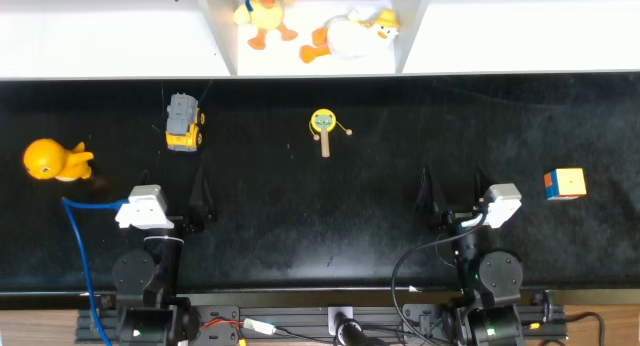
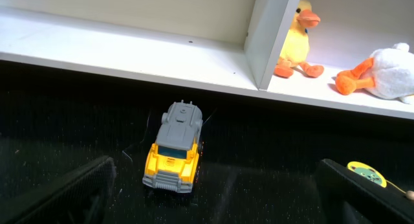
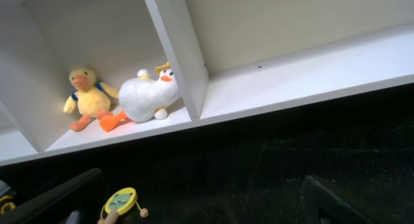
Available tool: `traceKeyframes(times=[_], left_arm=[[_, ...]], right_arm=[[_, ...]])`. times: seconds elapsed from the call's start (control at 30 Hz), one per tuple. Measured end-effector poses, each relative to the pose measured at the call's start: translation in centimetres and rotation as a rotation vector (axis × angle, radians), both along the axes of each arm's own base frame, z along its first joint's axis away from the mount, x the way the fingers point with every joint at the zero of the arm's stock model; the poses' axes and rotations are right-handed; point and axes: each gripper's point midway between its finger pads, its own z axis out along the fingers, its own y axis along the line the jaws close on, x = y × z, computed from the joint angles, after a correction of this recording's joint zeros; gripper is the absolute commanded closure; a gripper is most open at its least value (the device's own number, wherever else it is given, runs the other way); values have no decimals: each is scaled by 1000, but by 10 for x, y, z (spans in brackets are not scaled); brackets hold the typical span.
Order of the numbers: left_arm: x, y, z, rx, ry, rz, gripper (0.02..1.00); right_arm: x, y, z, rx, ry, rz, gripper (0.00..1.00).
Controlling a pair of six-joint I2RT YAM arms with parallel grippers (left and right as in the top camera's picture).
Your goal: Store Toys
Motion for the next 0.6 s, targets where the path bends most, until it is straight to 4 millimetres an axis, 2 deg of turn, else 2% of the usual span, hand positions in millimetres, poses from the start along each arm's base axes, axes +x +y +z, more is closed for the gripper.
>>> traceKeyframes(times=[0.6], left_arm=[[0, 0, 3, 0, -7, 0, 18]], right_arm=[[0, 0, 0, 0, 0, 0, 5]])
